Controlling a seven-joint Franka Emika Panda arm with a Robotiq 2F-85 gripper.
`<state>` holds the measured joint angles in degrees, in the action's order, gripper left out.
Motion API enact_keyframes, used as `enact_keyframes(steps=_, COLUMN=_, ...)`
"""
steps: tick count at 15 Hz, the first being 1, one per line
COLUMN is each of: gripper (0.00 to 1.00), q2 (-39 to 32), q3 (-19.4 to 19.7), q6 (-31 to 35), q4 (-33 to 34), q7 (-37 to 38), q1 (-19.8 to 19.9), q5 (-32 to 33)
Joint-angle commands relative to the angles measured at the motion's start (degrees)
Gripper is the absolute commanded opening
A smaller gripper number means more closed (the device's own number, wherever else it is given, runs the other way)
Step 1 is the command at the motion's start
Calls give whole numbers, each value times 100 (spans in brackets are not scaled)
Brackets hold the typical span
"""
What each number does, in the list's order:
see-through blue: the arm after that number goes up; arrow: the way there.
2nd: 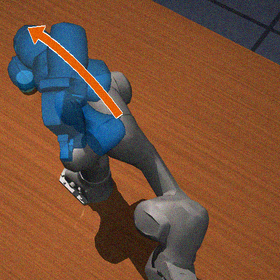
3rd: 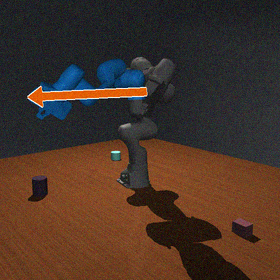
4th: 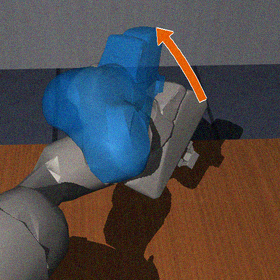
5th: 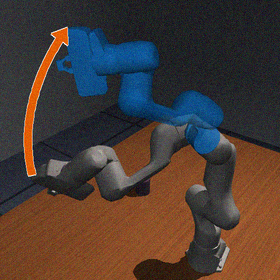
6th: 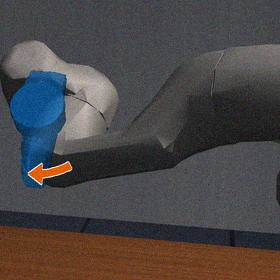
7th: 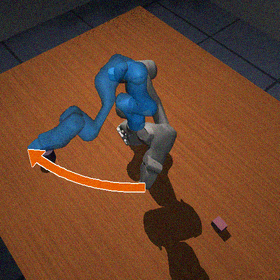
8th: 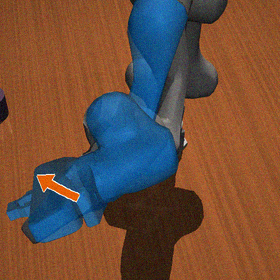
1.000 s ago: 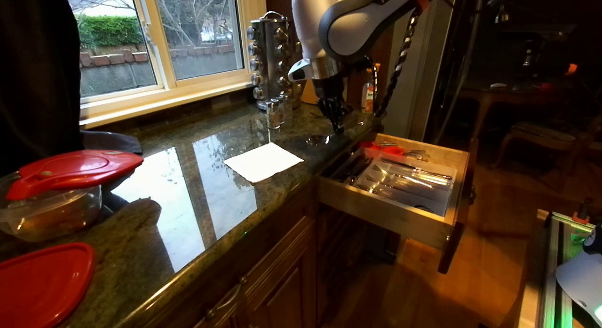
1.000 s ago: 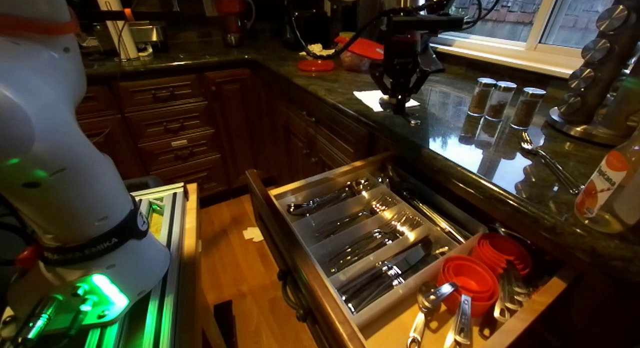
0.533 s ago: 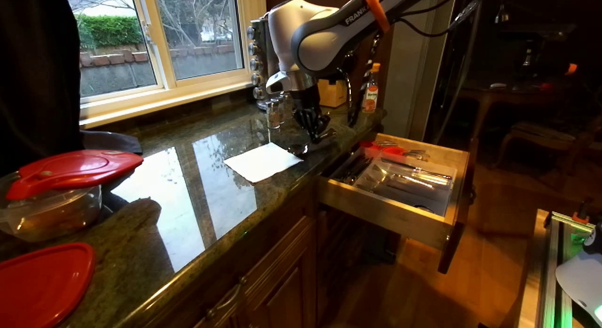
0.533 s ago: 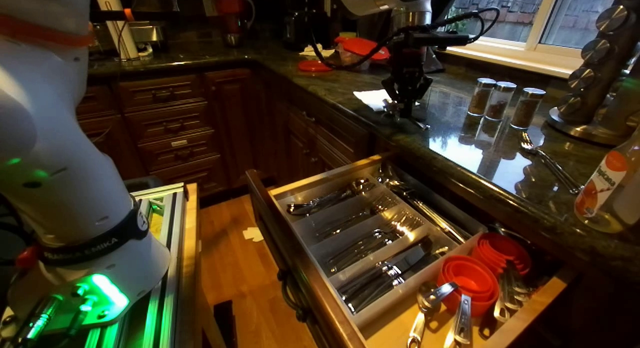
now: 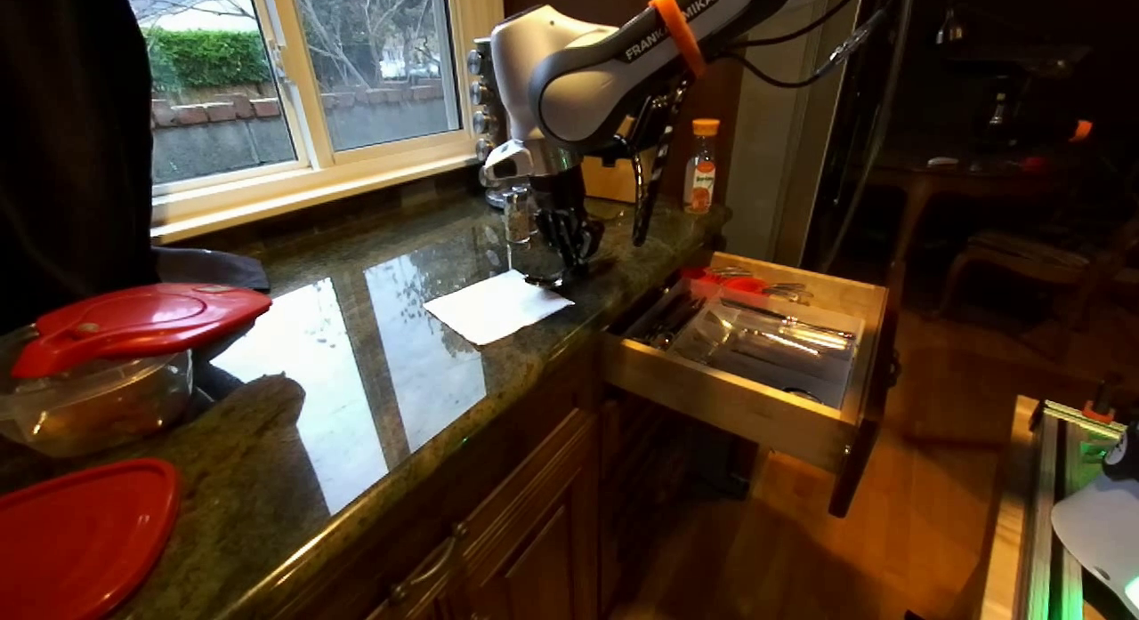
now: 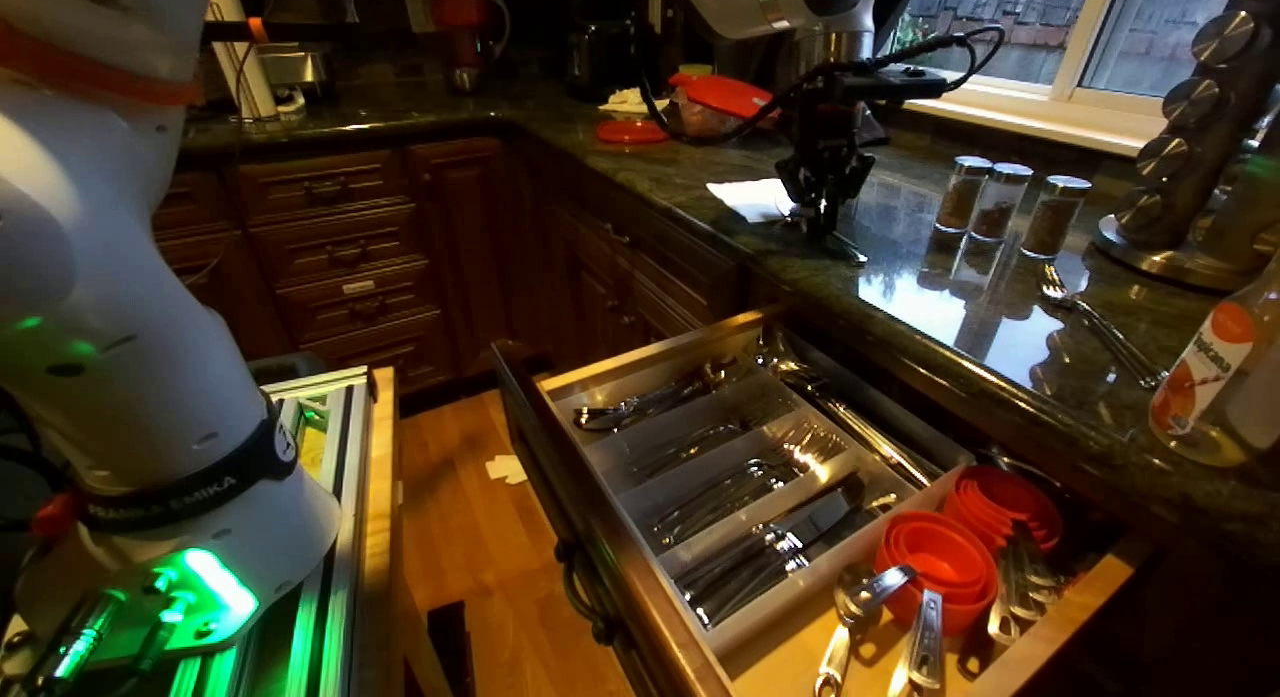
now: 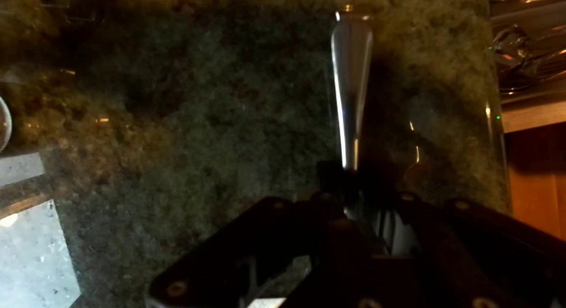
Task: Remove some spoons from the cutlery holder and put them on the counter.
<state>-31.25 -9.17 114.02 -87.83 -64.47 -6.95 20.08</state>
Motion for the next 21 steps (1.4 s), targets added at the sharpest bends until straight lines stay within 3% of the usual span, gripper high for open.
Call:
enact_keyframes(steps=1, gripper=55, q2=-199, q3=46, q6=-150, q4=286, q7=-124, q1=-38, q5=-67)
enact_keyframes(steps=4, gripper=79, q2=-121, q3=31, q6=-135, q4=278, q7=-53, q1=-34, q5=-117)
enact_keyframes(steps=7, gripper=100, q2=167, q3=-67, q6=-214, q4=178, q7=106, q1=53, q5=-573)
enact_keyframes(steps=9, gripper=100, q2=433, q3=-63, q6=-149, q4=-7, q7=332, q1=76, q5=-822)
enact_keyframes(steps=12, gripper=100, q2=975, q3=71, q6=-26, q4=-433, q7=1293, q1=38, q5=-977)
enact_keyframes(steps=15, gripper=100, q2=1699, q3=172, q6=199, q4=-1169, q7=2197, q1=76, q5=-858)
enact_keyframes(steps=21, gripper=100, q2=2903, q3=308, q6=22, q4=-2394, q7=4129, q1=48, q5=-433)
